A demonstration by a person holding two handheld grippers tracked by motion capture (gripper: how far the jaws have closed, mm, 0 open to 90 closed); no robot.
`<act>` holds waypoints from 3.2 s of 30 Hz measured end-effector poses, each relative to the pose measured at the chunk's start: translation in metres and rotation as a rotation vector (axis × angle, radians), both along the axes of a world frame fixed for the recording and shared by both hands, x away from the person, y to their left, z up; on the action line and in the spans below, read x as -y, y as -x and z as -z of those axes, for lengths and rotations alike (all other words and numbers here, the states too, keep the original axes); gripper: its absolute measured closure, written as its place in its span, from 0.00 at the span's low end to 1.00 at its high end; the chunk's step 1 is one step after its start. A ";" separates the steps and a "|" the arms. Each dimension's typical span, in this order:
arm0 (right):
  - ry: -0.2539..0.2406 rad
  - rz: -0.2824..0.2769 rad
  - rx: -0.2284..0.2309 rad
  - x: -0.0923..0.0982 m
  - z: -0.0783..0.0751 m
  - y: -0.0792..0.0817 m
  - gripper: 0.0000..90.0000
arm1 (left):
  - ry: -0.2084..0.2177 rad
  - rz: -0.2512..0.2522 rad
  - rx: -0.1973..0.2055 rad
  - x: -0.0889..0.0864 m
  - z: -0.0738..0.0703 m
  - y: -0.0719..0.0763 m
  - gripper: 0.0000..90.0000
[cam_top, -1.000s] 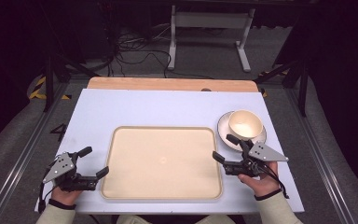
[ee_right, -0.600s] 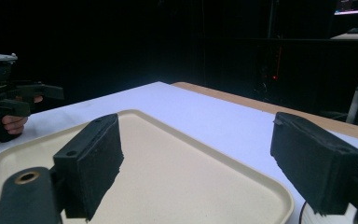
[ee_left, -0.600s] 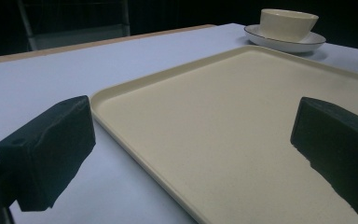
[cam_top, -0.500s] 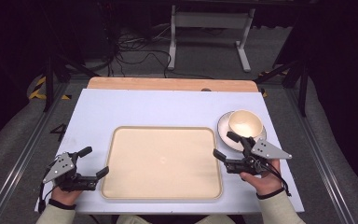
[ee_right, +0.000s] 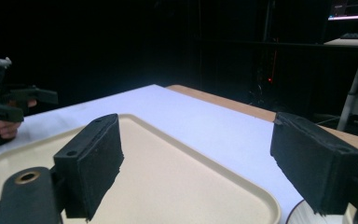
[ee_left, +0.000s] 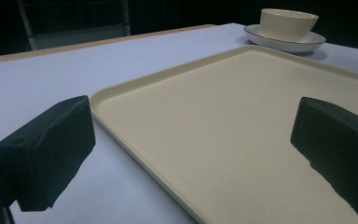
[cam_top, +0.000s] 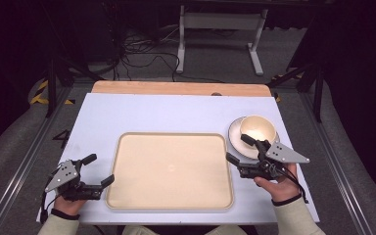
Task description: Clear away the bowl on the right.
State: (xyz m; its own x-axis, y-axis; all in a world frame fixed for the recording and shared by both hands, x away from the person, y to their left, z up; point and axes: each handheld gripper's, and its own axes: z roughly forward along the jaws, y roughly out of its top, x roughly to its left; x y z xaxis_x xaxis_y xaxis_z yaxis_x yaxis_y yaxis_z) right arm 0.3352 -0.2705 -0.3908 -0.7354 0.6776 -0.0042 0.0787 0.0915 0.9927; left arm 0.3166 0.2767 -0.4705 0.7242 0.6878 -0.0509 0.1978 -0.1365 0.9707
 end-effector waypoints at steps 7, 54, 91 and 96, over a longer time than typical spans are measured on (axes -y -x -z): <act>0.008 0.006 -0.012 0.005 -0.005 -0.006 0.19 | -0.001 0.001 -0.002 0.000 0.000 0.000 0.00; 0.062 0.273 -0.045 0.075 -0.047 -0.067 0.19 | -0.011 -0.041 -0.005 -0.001 0.000 -0.001 0.00; 0.273 0.473 -0.412 0.108 -0.023 -0.122 0.43 | -0.009 -0.025 -0.003 0.000 0.000 -0.001 0.00; 0.287 0.494 -0.535 0.114 -0.015 -0.126 0.50 | -0.009 -0.024 -0.003 0.000 0.000 -0.001 0.00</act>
State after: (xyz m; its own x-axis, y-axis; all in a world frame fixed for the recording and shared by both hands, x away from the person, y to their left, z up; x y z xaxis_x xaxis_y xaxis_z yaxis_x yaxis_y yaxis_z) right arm 0.4615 -0.3846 -0.3757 -0.3002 0.9530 0.0411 0.6380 0.1686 0.7514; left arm 0.3173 0.2771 -0.4710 0.7072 0.7055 -0.0469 0.2043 -0.1403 0.9688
